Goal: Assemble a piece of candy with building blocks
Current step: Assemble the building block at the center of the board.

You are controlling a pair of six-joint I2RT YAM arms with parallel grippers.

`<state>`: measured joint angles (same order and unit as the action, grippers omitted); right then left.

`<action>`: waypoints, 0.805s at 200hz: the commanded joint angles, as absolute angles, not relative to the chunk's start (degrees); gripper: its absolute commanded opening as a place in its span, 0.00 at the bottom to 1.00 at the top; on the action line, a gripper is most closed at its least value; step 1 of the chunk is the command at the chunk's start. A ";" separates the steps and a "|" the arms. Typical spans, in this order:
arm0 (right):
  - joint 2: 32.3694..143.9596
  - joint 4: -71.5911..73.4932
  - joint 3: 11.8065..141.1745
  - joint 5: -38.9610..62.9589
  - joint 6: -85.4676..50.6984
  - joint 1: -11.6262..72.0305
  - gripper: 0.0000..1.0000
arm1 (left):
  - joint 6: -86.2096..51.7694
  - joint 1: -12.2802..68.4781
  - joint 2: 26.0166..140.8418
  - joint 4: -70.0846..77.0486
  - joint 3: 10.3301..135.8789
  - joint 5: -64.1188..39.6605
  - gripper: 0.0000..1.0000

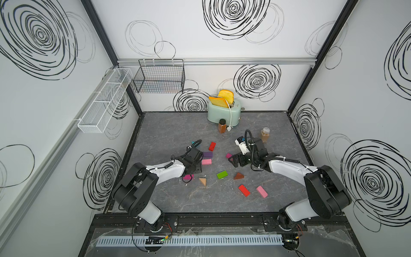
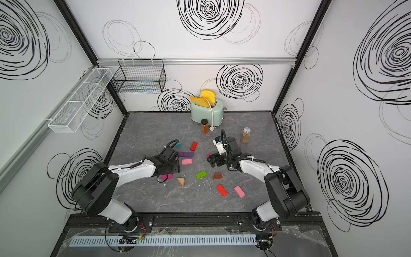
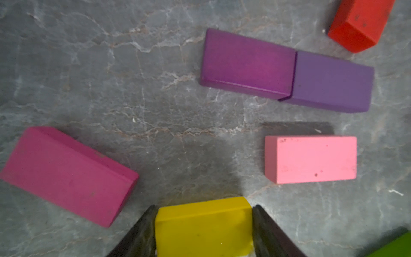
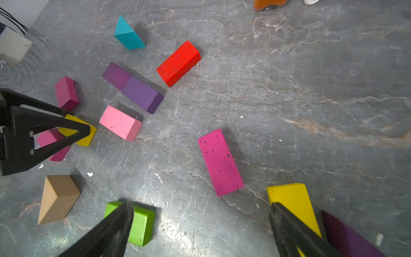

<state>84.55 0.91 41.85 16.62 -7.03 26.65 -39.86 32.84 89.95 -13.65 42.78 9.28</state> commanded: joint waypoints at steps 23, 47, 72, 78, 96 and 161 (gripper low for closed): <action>82.27 1.62 41.22 17.44 -5.62 25.67 0.99 | -39.10 32.64 92.78 -15.32 44.99 9.27 0.58; 82.56 1.49 41.31 17.42 -5.61 25.66 0.99 | -36.99 31.24 94.59 -14.81 47.08 8.73 0.58; 82.53 1.58 41.39 17.01 -6.03 25.60 0.99 | -35.40 29.09 95.61 -13.74 47.81 7.86 0.57; 82.57 1.62 41.42 16.96 -6.13 25.66 0.99 | -34.99 28.64 95.71 -13.42 47.89 7.58 0.57; 82.93 1.70 41.69 16.96 -6.33 25.74 0.99 | -33.91 27.61 96.13 -12.88 48.07 7.04 0.57; 83.80 1.25 42.37 16.61 -6.76 25.79 0.99 | -31.51 26.20 98.23 -9.67 48.84 3.41 0.57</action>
<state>83.66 0.91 41.78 16.58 -6.83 25.93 -33.19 27.07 95.68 -11.05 48.25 5.61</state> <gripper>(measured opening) 0.989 0.649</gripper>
